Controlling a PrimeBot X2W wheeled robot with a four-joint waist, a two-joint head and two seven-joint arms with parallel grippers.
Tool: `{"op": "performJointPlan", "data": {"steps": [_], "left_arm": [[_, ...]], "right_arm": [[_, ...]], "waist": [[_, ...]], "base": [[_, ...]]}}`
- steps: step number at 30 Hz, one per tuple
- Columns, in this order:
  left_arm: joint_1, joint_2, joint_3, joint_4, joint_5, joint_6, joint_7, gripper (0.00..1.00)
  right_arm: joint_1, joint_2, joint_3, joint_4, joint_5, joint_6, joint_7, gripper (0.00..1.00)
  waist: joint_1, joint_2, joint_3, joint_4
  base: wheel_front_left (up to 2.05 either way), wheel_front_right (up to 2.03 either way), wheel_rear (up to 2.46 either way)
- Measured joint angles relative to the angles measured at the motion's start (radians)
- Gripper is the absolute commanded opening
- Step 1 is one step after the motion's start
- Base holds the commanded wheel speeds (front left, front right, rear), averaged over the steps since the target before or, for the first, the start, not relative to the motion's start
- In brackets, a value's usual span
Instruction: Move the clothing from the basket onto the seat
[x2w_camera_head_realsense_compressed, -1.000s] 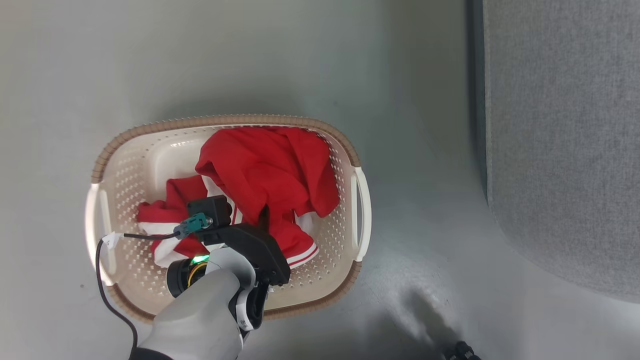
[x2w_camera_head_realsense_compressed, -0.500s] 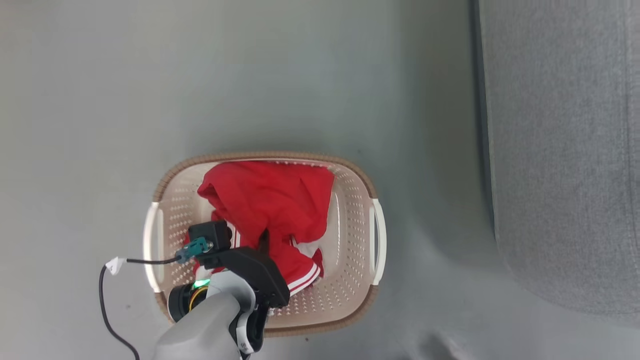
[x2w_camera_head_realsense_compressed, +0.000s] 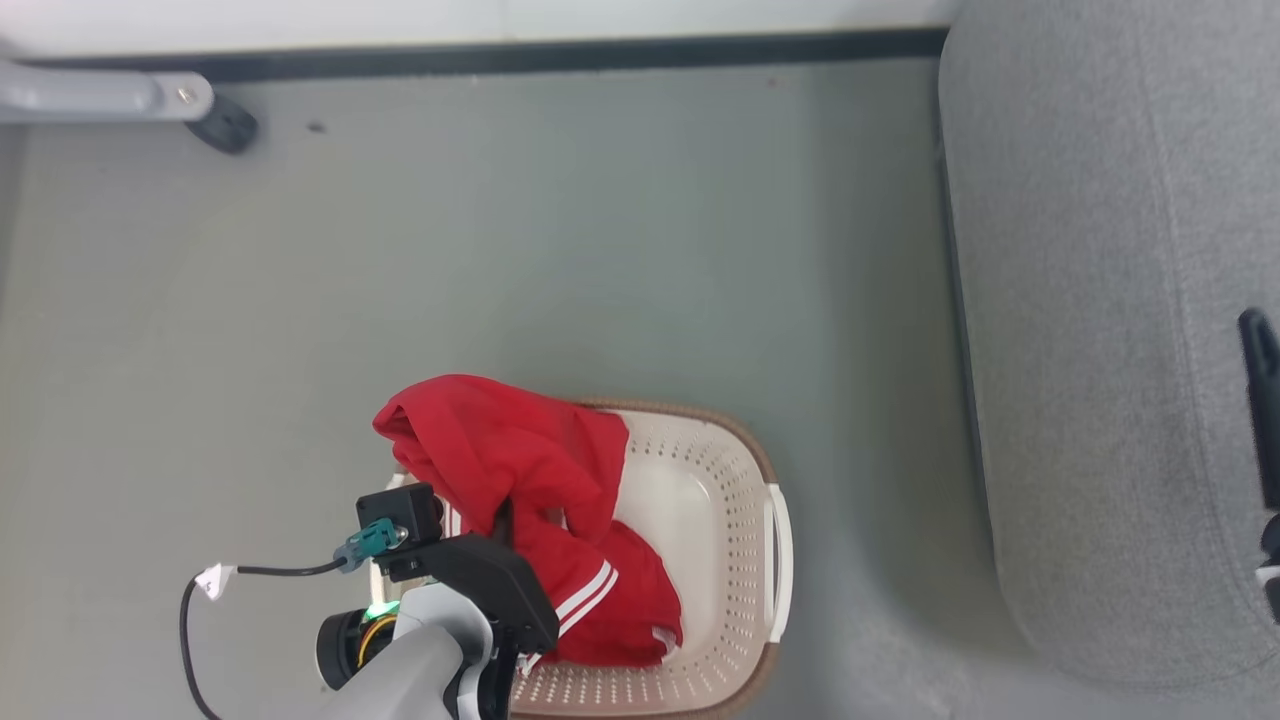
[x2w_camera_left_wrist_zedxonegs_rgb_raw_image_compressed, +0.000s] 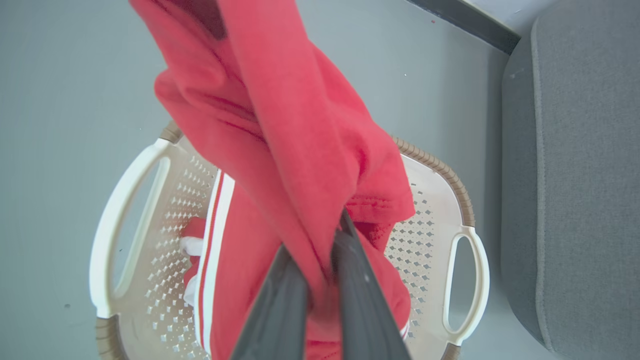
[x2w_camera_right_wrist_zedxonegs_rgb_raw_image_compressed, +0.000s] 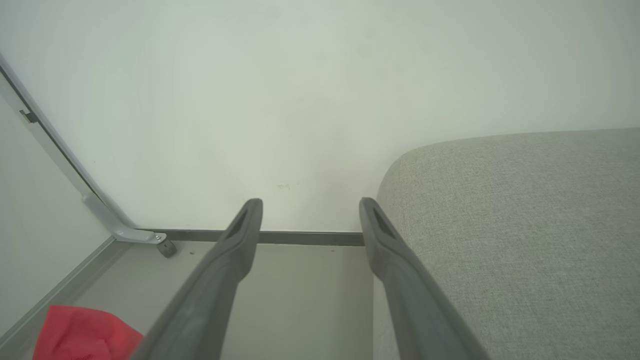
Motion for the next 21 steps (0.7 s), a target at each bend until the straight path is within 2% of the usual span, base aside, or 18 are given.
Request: {"op": "performJointPlan", "data": {"steps": [12,21], "left_arm": [[0.051,-0.003,0.168,0.02,0.209,0.0,0.0,0.0],[0.077,-0.006,0.301,-0.05,0.438,0.0,0.0,0.0]], "right_arm": [[0.053,0.089,0.07,0.081,-0.052,0.0,0.0,1.0],[0.093,0.143,0.129,0.117,-0.079,0.0,0.0,1.0]], "waist": [[0.0,0.0,-0.177,0.035],[0.0,0.0,-0.297,0.059]], "base": [[0.0,0.0,0.0],[0.0,0.0,0.0]]}}
